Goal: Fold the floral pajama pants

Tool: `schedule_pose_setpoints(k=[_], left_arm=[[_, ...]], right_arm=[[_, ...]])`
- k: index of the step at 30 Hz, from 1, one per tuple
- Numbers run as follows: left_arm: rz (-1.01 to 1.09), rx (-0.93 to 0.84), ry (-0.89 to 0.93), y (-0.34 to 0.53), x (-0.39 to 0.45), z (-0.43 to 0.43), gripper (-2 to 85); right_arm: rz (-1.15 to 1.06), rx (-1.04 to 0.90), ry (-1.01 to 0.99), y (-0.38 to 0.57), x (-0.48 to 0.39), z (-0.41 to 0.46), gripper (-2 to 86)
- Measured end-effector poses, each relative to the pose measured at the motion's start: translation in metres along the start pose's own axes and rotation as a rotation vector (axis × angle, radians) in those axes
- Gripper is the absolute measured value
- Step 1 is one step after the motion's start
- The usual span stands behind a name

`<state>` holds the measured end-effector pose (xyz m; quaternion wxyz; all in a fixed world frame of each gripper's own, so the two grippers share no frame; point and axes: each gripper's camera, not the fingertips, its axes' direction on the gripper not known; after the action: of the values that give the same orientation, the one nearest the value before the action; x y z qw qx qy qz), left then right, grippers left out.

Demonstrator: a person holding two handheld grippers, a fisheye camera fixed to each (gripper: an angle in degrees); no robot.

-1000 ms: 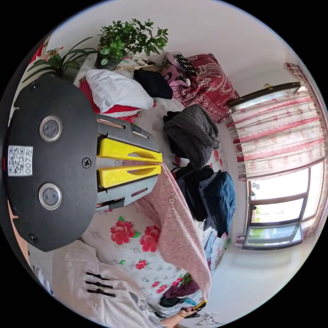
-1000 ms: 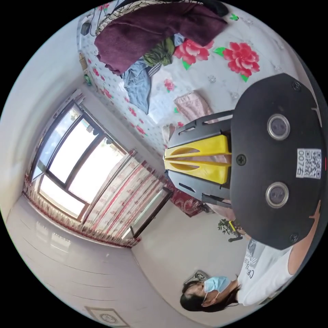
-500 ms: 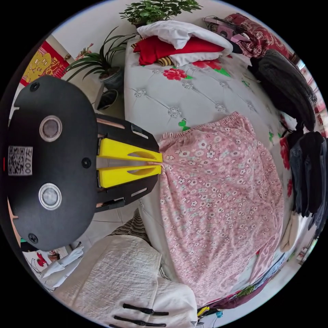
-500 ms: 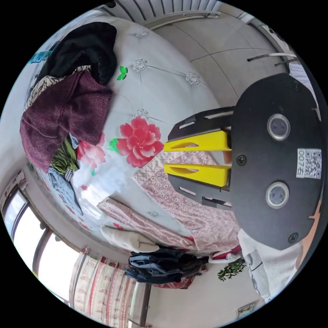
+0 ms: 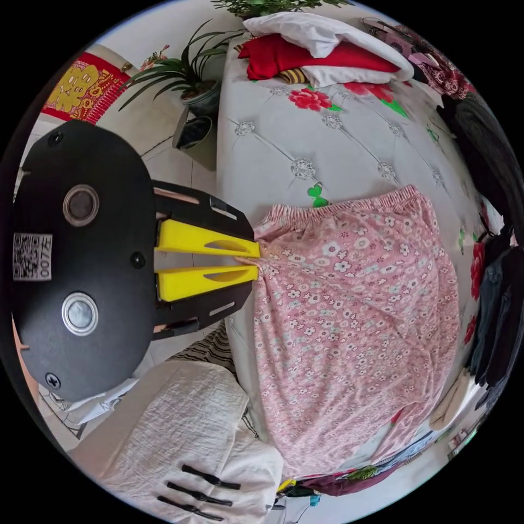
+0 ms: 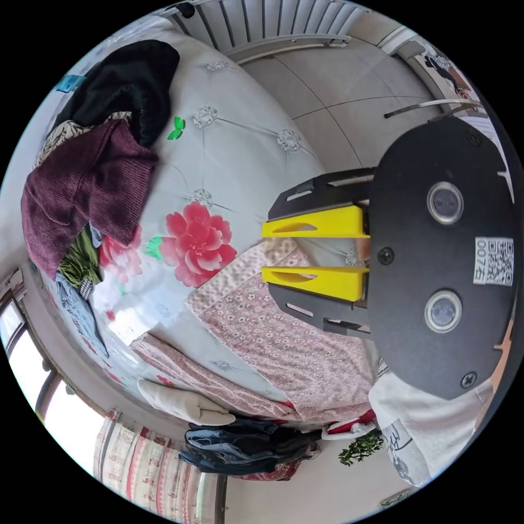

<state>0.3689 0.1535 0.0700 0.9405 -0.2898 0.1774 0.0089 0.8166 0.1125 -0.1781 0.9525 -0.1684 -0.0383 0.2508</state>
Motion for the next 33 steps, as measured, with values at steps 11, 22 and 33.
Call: schedule_pose_setpoints(k=[11, 22, 33], left_arm=[[-0.268, 0.275, 0.156, 0.037, -0.101, -0.062, 2.7], [-0.298, 0.276, 0.208, -0.099, -0.128, -0.037, 7.4], [-0.276, 0.071, 0.192, -0.194, -0.150, -0.011, 3.8]], right_arm=[[-0.182, 0.110, -0.186, -0.069, -0.117, 0.002, 4.9], [-0.284, -0.040, -0.145, -0.169, -0.258, 0.108, 7.6], [-0.097, -0.063, 0.131, -0.221, -0.266, 0.180, 3.0]])
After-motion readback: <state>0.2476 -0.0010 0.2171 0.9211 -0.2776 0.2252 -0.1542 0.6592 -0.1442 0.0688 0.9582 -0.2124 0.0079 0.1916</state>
